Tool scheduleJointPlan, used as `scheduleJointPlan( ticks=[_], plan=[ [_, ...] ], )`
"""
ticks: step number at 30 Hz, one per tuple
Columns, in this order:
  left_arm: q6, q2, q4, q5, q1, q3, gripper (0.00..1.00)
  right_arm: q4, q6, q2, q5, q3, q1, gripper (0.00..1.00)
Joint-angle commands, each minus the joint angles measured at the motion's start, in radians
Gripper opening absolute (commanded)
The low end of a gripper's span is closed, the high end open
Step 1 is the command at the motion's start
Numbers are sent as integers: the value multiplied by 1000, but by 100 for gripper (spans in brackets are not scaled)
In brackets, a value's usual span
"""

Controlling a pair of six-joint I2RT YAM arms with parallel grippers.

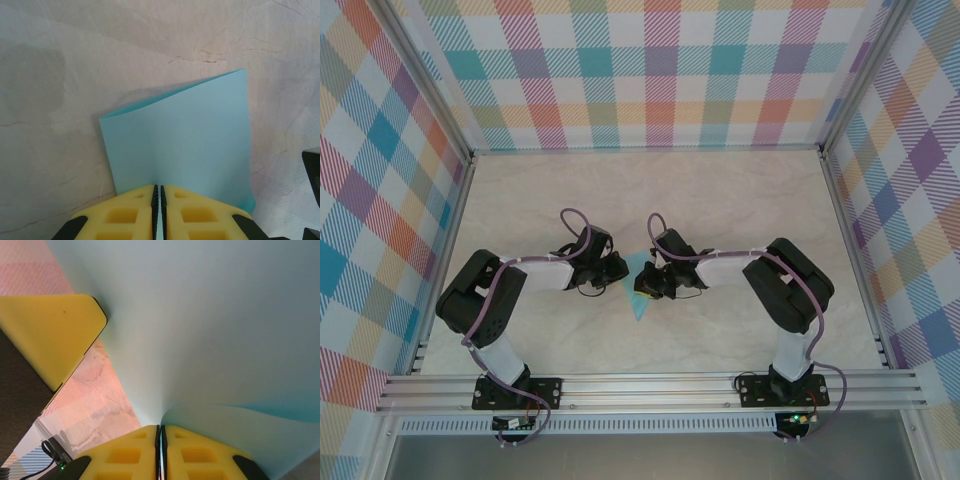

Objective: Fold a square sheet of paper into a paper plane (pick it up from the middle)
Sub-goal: Third fold the triangle at the center of the table.

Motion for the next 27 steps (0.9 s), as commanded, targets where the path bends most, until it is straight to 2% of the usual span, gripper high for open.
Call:
scheduleJointPlan(
  ticks=[1, 20, 23, 27],
  plan=[
    [13, 27, -22, 5, -13, 17, 14, 1, -21, 16, 5, 20, -3, 12],
    [15, 25, -25, 6, -13, 18, 14, 5, -20, 42, -1, 29, -3, 13],
    [10, 17, -28, 4, -14, 21, 14, -8, -21, 45, 5, 28, -3, 17],
    [-4, -46, -60, -44, -13, 26, 16, -40, -28, 46, 25, 22, -3, 28]
  ],
)
